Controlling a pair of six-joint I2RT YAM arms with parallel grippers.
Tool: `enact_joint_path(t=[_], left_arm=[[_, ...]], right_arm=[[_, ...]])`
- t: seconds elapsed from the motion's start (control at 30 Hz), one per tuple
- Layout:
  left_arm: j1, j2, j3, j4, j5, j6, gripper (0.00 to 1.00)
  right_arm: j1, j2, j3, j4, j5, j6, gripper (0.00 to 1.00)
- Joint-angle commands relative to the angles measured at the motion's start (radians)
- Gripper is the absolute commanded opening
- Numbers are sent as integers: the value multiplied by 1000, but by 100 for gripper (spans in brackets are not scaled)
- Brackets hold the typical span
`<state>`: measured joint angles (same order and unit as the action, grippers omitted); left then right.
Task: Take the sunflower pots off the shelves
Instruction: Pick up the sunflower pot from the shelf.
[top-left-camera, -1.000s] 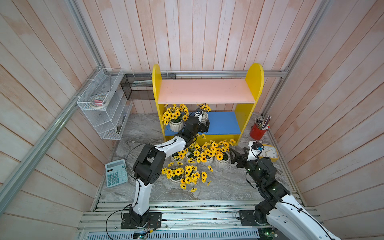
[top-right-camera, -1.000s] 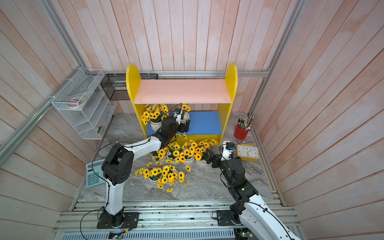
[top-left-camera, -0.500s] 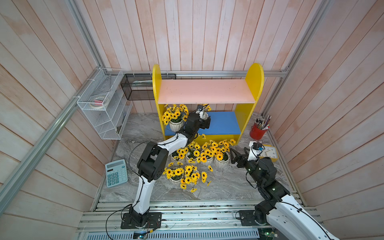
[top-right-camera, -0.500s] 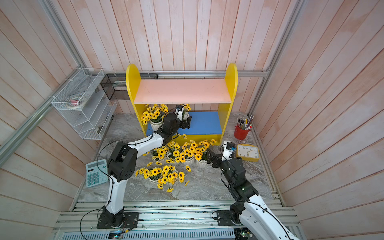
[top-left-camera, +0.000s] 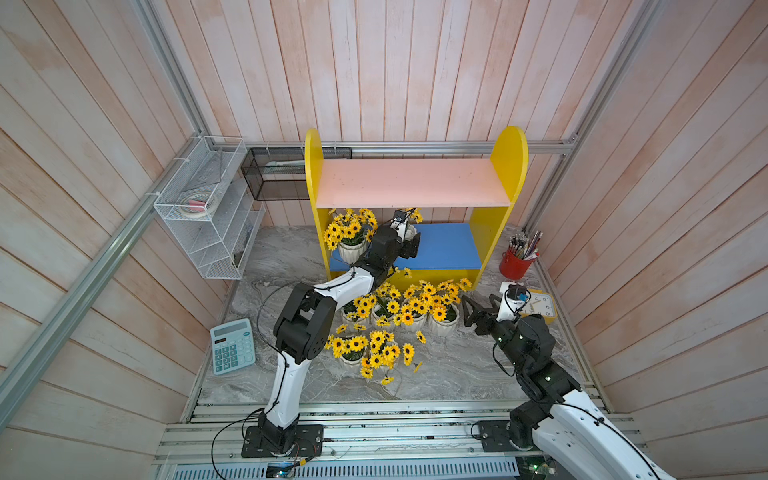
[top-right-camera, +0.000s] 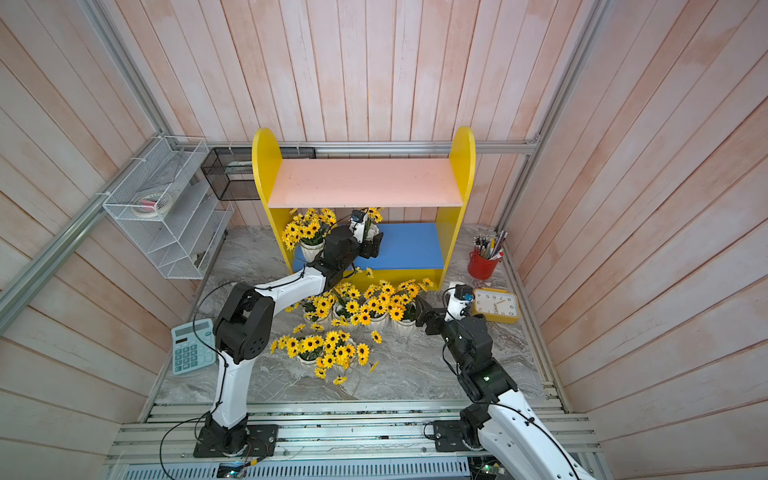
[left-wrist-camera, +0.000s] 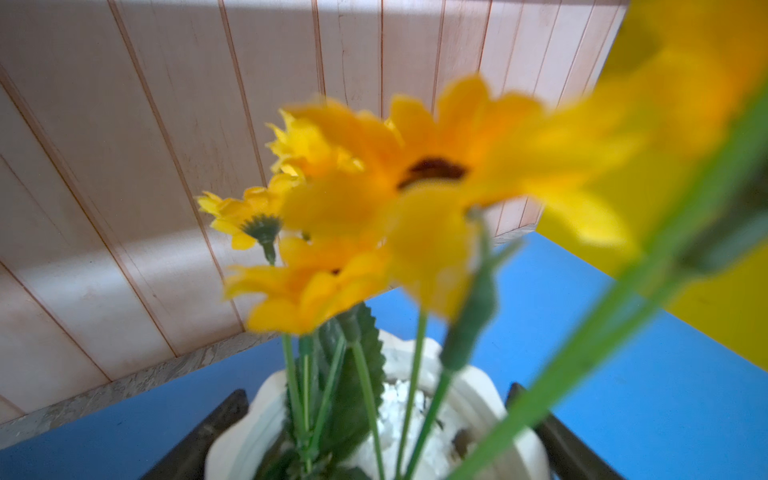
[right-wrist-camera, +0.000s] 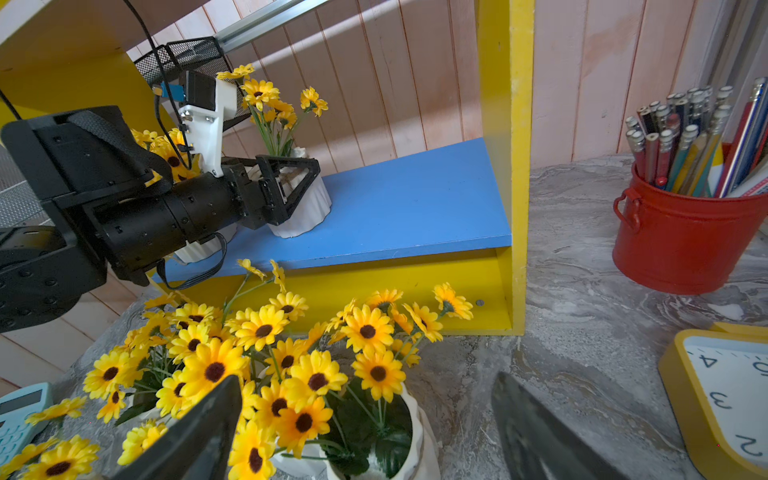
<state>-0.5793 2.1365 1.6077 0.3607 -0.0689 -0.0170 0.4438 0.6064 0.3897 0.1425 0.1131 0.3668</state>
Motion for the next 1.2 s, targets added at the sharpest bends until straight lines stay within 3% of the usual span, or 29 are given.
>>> enact_joint_path(t=[0.0, 0.33, 0.93, 1.0, 1.17], left_arm=[[-15, -56, -44, -21, 68, 11, 0], [-81, -149, -121, 38, 17, 88, 0], [-157, -350, -178, 40, 21, 130, 0], [-191, -386, -194, 30, -2, 148, 0], [-288, -499, -297, 4, -82, 157, 0]], right_arm=[[-6, 5, 3, 12, 1, 10, 93], [-7, -3, 23, -14, 18, 8, 92], [-30, 3, 115, -91, 112, 12, 91], [-67, 29, 151, -109, 112, 22, 91], [-250, 85, 232, -128, -36, 70, 90]])
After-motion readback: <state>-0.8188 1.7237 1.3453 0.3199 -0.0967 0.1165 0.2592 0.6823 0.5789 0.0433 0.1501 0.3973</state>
